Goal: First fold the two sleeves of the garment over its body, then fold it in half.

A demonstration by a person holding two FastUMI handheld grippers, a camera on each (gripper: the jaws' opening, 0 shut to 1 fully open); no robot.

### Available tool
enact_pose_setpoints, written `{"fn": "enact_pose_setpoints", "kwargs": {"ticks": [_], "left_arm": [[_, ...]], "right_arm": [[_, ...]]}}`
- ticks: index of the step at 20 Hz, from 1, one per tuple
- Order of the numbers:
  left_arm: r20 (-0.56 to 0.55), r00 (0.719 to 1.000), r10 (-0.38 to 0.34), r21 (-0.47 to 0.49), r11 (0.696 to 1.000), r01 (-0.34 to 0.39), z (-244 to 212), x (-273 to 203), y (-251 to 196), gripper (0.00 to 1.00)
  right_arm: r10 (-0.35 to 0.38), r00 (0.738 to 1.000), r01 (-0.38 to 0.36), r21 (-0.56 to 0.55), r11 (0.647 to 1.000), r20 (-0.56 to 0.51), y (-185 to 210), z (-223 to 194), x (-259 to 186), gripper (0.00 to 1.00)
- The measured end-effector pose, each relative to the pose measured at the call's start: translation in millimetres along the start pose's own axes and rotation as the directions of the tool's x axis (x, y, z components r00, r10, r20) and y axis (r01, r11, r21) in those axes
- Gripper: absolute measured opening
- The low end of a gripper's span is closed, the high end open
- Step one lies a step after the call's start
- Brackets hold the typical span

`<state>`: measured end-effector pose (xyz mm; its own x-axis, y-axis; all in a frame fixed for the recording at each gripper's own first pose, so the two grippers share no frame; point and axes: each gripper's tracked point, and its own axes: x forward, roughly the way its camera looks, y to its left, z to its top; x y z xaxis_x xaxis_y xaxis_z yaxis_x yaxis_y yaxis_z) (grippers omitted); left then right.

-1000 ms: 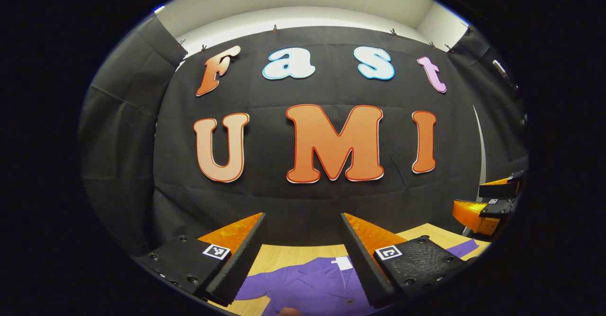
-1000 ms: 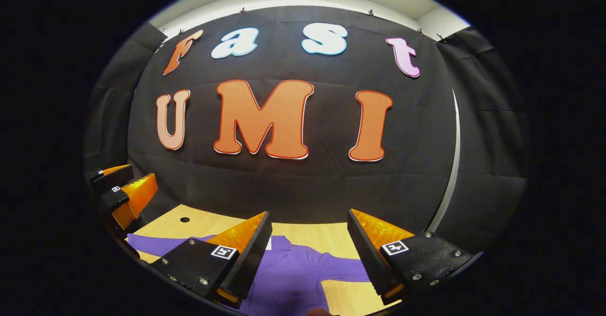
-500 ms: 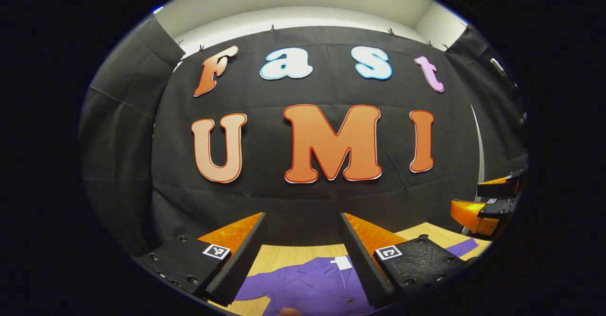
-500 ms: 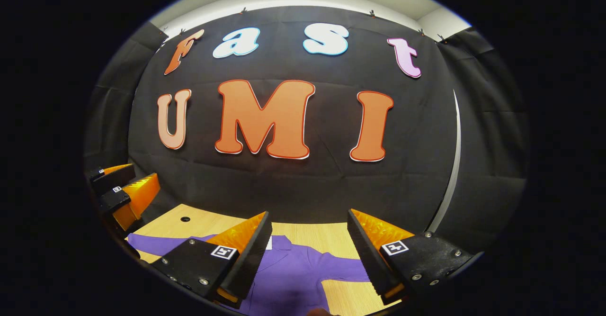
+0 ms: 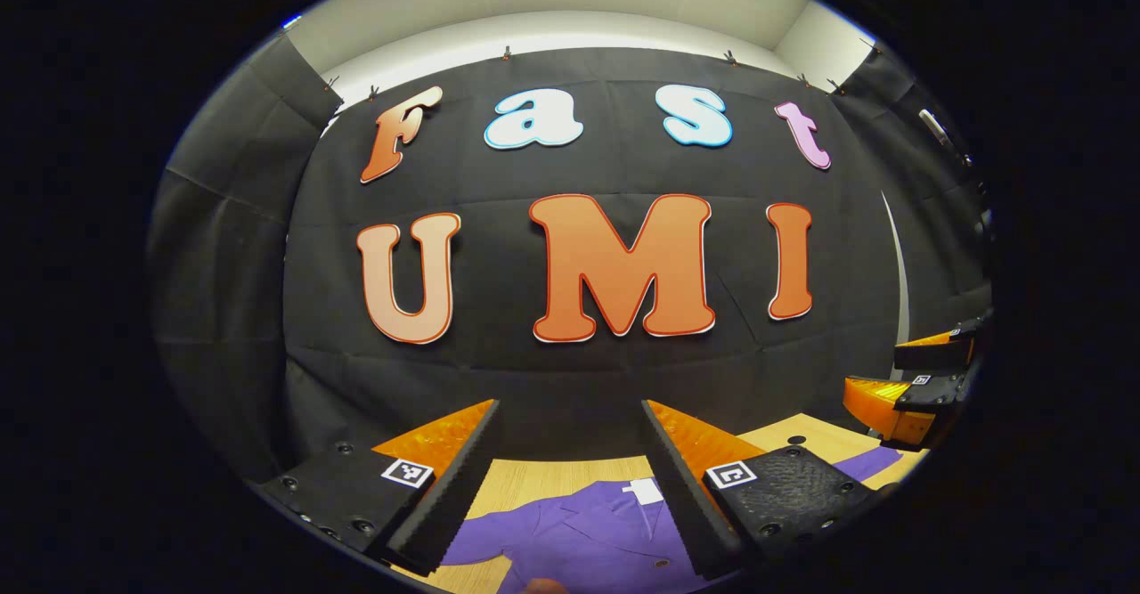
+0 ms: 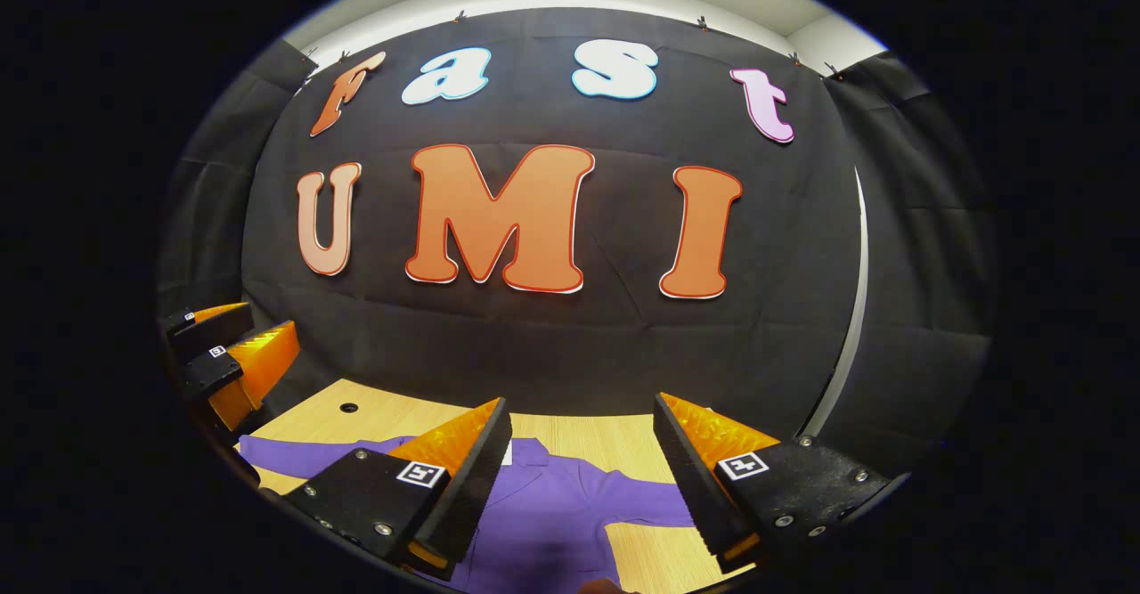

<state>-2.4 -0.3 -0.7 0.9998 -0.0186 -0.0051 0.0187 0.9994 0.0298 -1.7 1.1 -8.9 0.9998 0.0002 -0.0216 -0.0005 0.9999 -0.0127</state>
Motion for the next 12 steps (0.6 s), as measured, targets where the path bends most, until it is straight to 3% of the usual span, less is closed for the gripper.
{"fn": "enact_pose_setpoints", "kwargs": {"ticks": [7,12], "left_arm": [[-0.002,1.000,0.007,0.006,1.000,-0.007,-1.4,-0.9,0.8,0.94],[0.001,1.000,0.021,0.011,1.000,-0.021,-1.1,-1.0,2.7,0.95]], "right_arm": [[-0.039,0.999,0.039,-0.018,0.999,-0.004,-19.1,-7.3,5.0,0.95],[-0.114,0.993,0.113,-0.028,0.993,-0.037,-54.3,-29.5,10.6,0.95]]}}
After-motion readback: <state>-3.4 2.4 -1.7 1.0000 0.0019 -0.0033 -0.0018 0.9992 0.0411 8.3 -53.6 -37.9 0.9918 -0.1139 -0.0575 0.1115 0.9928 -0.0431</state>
